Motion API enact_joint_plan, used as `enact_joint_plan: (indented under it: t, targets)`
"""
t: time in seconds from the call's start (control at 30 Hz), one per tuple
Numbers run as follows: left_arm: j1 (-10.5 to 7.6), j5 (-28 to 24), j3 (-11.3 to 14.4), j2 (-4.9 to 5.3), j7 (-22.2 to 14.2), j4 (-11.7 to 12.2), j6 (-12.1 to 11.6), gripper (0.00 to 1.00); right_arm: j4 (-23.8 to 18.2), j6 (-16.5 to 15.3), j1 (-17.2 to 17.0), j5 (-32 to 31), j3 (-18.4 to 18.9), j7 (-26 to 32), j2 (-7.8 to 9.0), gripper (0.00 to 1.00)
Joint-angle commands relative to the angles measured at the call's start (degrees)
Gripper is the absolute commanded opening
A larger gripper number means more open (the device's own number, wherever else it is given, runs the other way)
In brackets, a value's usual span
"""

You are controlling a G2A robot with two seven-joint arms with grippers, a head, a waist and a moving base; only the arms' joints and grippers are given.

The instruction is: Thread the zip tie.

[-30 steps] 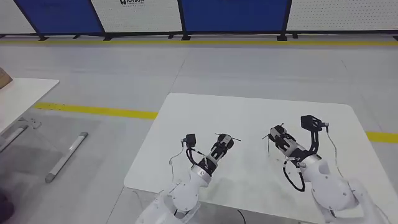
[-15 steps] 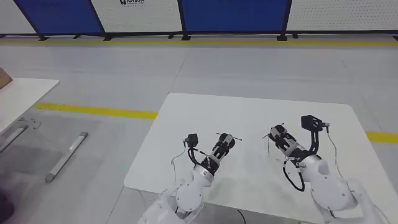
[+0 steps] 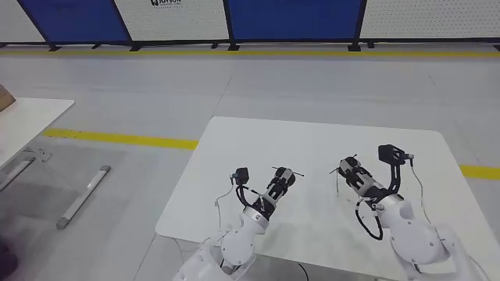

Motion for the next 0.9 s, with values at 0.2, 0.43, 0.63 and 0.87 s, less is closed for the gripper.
enact_joint_plan:
  t: [0.2, 0.43, 0.63, 0.87]
  targets:
    - [0.0, 0.0, 0.0, 0.0, 0.0, 0.0, 0.0, 0.0, 0.0, 0.0, 0.0, 0.0, 0.0, 0.0, 0.0, 0.0]
    - [0.0, 0.0, 0.0, 0.0, 0.0, 0.0, 0.0, 0.0, 0.0, 0.0, 0.0, 0.0, 0.0, 0.0, 0.0, 0.0]
    - [-0.14, 0.22, -0.23, -0.06, 0.84, -0.37, 0.05, 0.0, 0.58, -1.34, -0.61, 1.14, -0.19, -3.33, -0.28, 0.0]
    - [-0.48, 3.43, 1.11, -0.6, 4.74, -0.21, -0.31, 0.0, 2.69, -5.99, -2.01, 2.92, -2.16, -12.01, -1.14, 0.0]
